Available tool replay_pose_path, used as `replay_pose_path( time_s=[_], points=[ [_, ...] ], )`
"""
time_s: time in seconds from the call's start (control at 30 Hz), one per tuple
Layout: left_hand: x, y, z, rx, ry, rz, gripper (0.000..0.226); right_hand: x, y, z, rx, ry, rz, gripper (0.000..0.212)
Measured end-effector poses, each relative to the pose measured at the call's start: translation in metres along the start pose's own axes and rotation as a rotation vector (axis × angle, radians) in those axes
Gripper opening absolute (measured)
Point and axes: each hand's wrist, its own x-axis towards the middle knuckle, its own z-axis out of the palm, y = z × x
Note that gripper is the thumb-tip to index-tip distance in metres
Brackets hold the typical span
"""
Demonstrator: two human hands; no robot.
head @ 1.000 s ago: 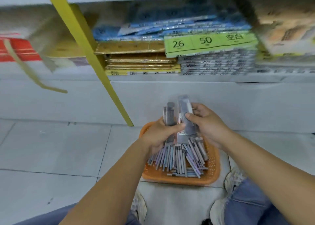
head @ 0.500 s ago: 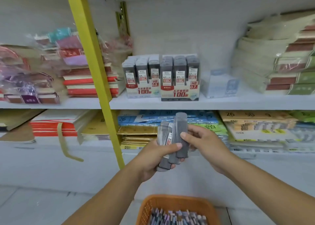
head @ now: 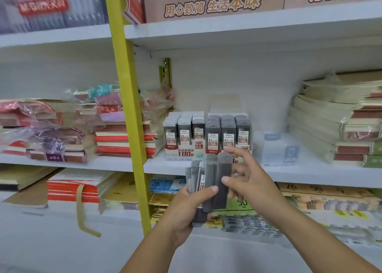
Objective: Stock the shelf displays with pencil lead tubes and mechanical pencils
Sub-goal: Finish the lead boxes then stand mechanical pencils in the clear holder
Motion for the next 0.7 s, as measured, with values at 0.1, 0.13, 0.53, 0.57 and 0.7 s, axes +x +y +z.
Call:
replay_pose_path(
  time_s=[0.1,0.13,0.53,0.57,0.7],
  points=[
    [0.001,0.004,-0.004,-0.015,0.001,0.016,0.043,0.002,-0.003,0.004,0.042,-0.013,-0.005,0.045],
    [0.001,0.006,-0.006,-0.018,0.002,0.017,0.041,0.002,-0.004,0.005,0.046,-0.014,-0.004,0.039],
    [0.0,0.014,-0.009,0.022,0.09,0.029,0.048,0.005,-0.006,-0.017,0.223,0.161,-0.004,0.039],
    [-0.001,0.015,-0.008,0.019,0.087,0.024,0.048,0.005,-0.007,-0.017,0.239,0.18,-0.006,0.04],
    [0.0,0.019,-0.003,-0.022,0.078,0.03,0.052,0.003,-0.017,-0.018,0.104,0.26,-0.043,0.038]
  ],
)
